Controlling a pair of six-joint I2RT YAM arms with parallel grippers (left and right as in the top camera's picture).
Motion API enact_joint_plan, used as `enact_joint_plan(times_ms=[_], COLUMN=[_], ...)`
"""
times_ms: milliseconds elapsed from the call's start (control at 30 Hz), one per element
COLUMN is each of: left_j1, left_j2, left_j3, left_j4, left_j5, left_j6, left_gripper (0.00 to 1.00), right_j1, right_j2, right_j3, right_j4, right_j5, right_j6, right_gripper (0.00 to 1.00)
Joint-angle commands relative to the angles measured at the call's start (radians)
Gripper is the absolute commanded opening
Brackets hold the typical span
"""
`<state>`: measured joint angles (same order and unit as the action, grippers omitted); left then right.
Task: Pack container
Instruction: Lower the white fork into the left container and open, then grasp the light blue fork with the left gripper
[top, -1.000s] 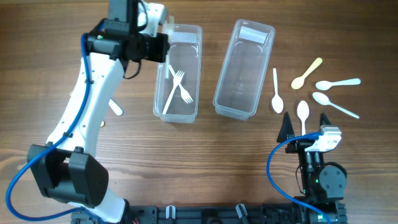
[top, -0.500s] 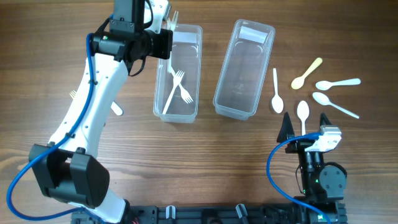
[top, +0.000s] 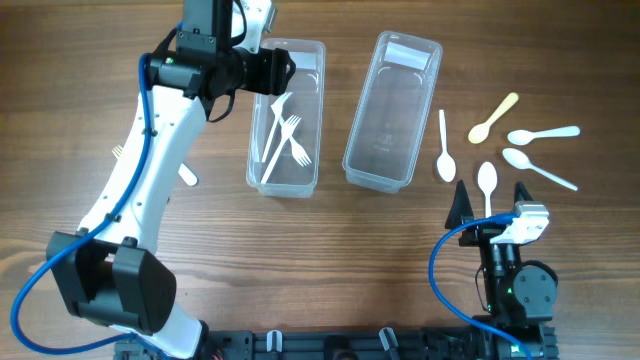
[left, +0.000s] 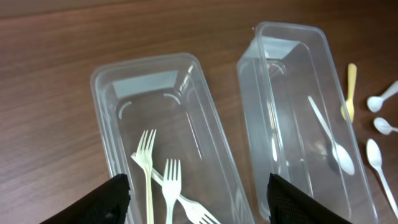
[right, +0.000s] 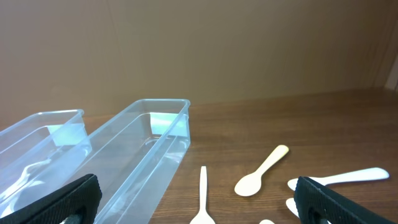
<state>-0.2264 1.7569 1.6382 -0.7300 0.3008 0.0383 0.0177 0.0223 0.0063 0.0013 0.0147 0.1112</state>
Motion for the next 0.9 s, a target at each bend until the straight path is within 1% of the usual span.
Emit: enact_joint_plan(times_ms=[0,33,67,100,133,167,200,233,267,367,433,500,533,600,667,733,867], left_j1=[0.04,0.076,0.109,0.151,0.2,0.237,0.275,0.296,0.317,0.331,0.334,0.335,0.336,0.336,0.336,0.335,0.336], left_j2=[-0.011,-0.011,-0.01,-0.01,-0.01,-0.01,-0.01,-0.008,-0.008,-0.005,0.004,0.021,0.032,0.074,0.118,0.171,0.274], left_j3=[0.008,0.008,0.008,0.008,0.008,0.008,0.007,0.005,-0.005,-0.096,-0.188,-0.264,-0.287,-0.296,-0.296,-0.296,-0.296], left_j4=[0.015,-0.007,-0.042,-0.093,-0.146,-0.183,-0.22,-0.242,-0.265,-0.25,-0.188,-0.098,-0.064,-0.039,-0.042,-0.024,-0.003], left_j5=[-0.203,-0.333,-0.402,-0.443,-0.455,-0.455,-0.455,-0.455,-0.455,-0.455,-0.456,-0.46,-0.46,-0.46,-0.491,-0.492,-0.493], left_j6=[-0.125,-0.251,-0.346,-0.444,-0.518,-0.552,-0.576,-0.578,-0.578,-0.579,-0.64,-0.68,-0.68,-0.684,-0.731,-0.758,-0.758], left_gripper=[0.73,0.74,0.75,0.74,0.74,0.75,0.79,0.84,0.87,0.86,0.86,0.8,0.79,0.78,0.78,0.78,0.77], right_j1=[-0.002,-0.002,-0.002,-0.002,-0.002,-0.002,-0.002,-0.002,-0.002,-0.002,-0.002,-0.002,-0.002,-0.002,-0.002,-0.002,-0.002], right_j2=[-0.005,-0.005,-0.005,-0.005,-0.005,-0.005,-0.005,-0.005,-0.005,-0.005,-0.005,-0.005,-0.005,-0.005,-0.005,-0.005,-0.005], right_j3=[-0.001,-0.001,-0.001,-0.001,-0.001,-0.001,-0.001,-0.001,-0.001,-0.001,-0.001,-0.001,-0.001,-0.001,-0.001,-0.001,-0.001], right_j4=[0.006,0.006,0.006,0.006,0.006,0.006,0.006,0.006,0.006,0.006,0.006,0.006,0.006,0.006,0.006,0.006,0.006], right_j5=[-0.016,-0.016,-0.016,-0.016,-0.016,-0.016,-0.016,-0.016,-0.016,-0.016,-0.016,-0.016,-0.016,-0.016,-0.016,-0.016,-0.016], right_j6=[-0.004,-0.003,-0.003,-0.004,-0.003,-0.004,-0.003,-0.003,-0.003,-0.004,-0.003,-0.003,-0.003,-0.003,-0.003,-0.003,-0.004], right_gripper=[1.0,1.0,1.0,1.0,1.0,1.0,1.0,1.0,1.0,1.0,1.0,1.0,1.0,1.0,1.0,1.0,1.0])
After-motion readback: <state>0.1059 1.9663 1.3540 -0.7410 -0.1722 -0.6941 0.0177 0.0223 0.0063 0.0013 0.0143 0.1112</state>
